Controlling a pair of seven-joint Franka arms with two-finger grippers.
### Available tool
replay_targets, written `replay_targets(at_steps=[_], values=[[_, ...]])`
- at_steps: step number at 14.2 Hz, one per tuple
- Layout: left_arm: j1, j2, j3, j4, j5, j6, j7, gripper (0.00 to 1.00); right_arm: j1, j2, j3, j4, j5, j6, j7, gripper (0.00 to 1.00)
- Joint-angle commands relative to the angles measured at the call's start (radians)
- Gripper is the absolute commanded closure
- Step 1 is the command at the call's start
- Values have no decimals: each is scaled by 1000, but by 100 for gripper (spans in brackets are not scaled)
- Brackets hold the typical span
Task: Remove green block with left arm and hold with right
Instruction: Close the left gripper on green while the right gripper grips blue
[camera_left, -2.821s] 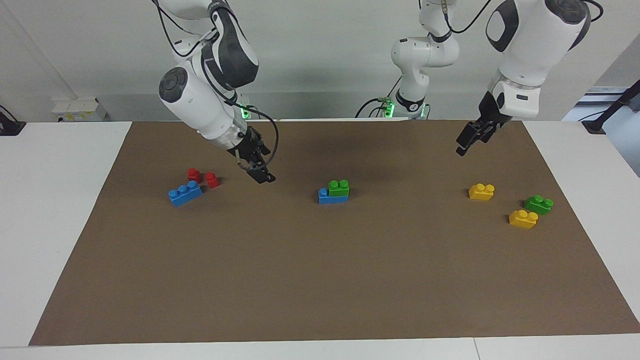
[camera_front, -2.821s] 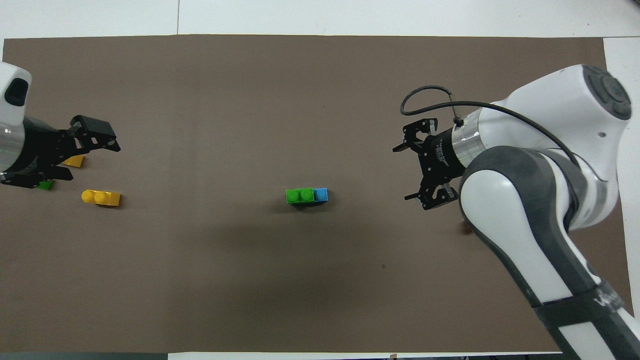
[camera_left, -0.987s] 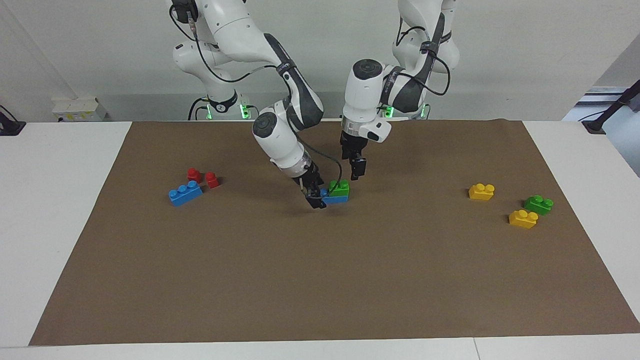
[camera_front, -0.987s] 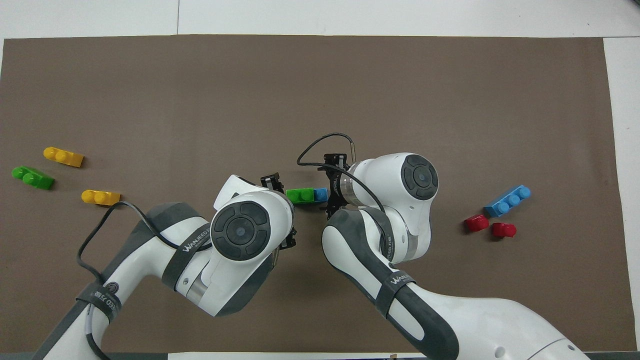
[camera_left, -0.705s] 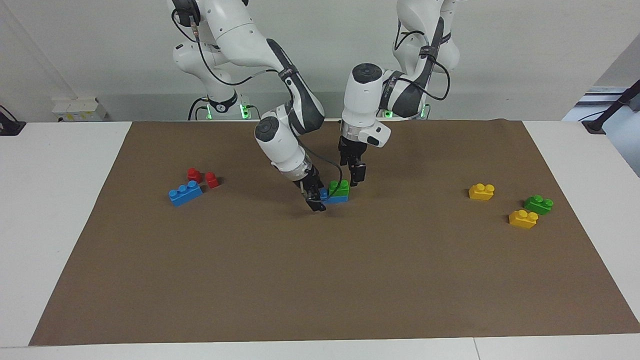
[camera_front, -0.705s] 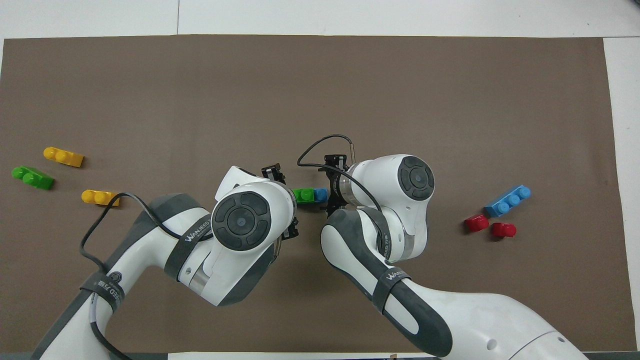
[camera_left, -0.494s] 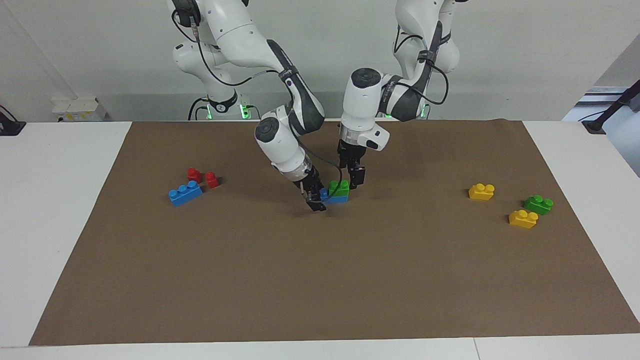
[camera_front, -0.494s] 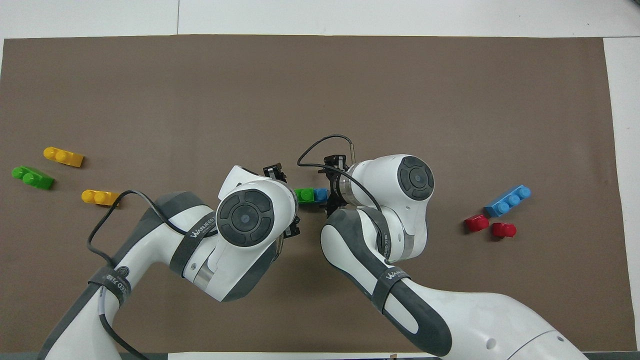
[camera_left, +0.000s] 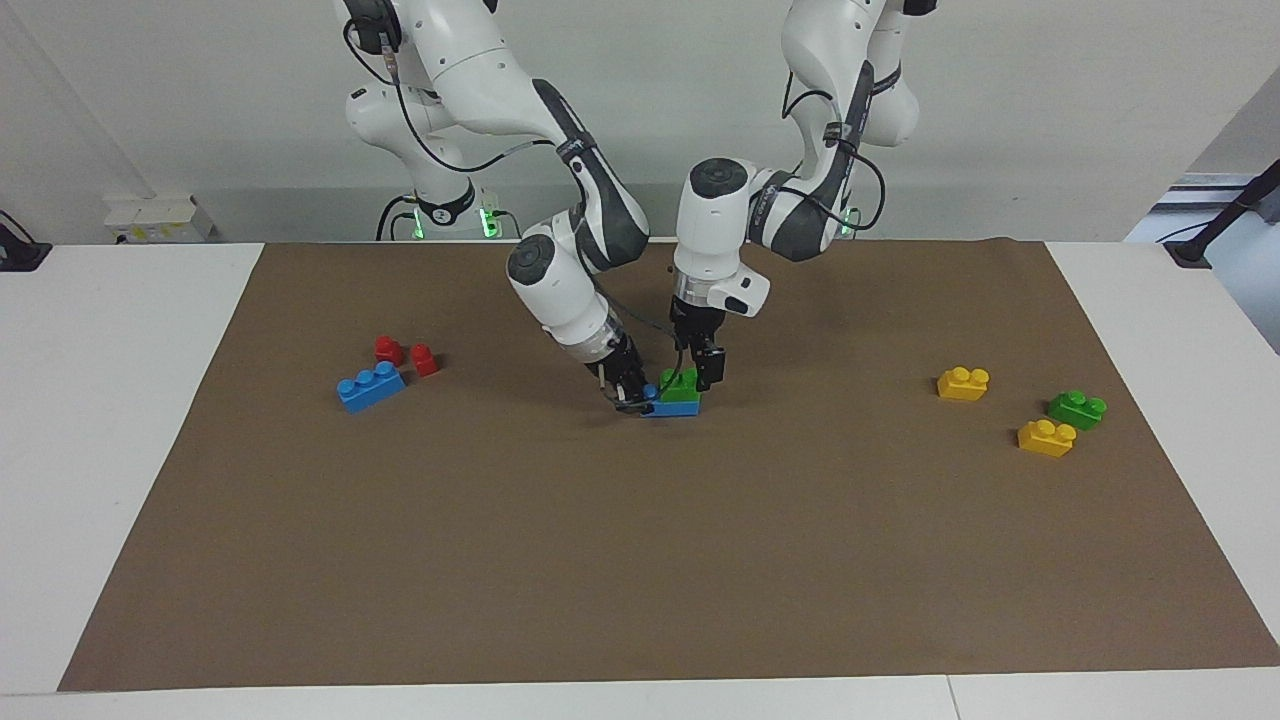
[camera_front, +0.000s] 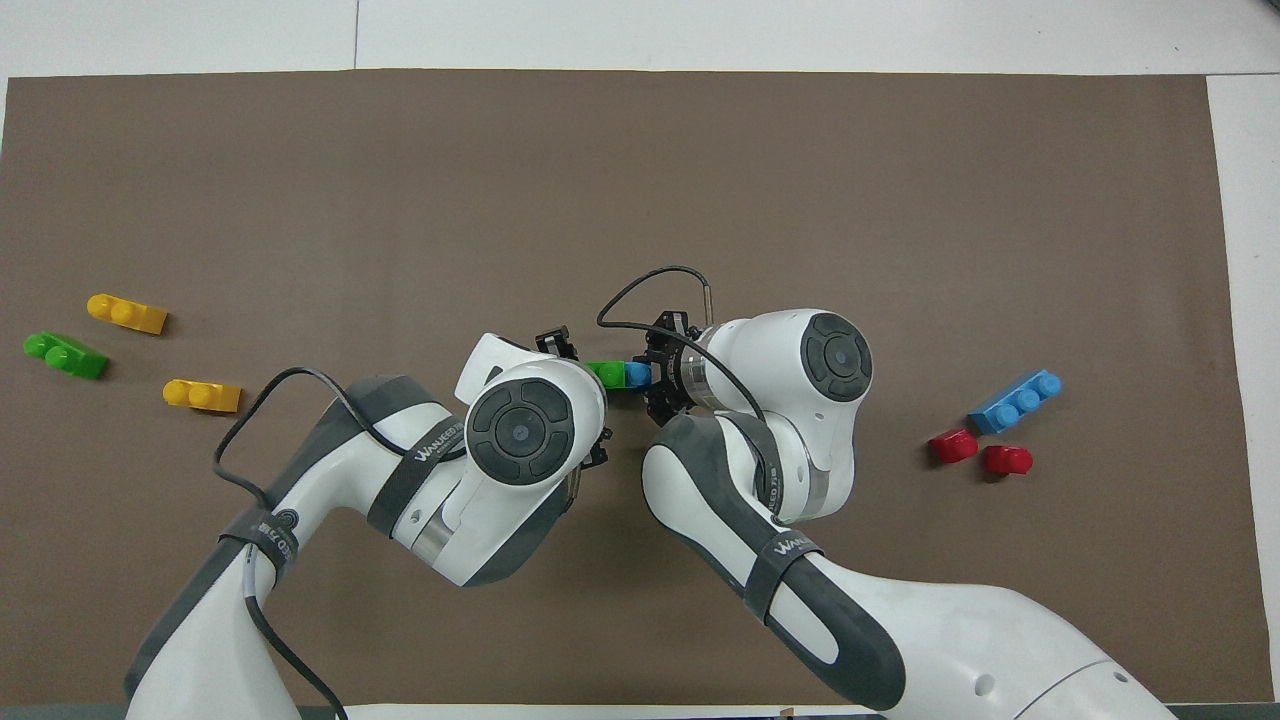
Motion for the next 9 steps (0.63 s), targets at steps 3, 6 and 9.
replay_targets(at_steps=[3,6,9], values=[[-17,40,9,48,29,18,-46,0,6,5,-2,-5,45,30,-31,100],[-19,72,9,77,30,16,-49,0,5,5,-2,-5,54,30,-31,100],[-24,73,9,77,70,16,-50,30,3,5,-2,-5,54,30,-31,100]])
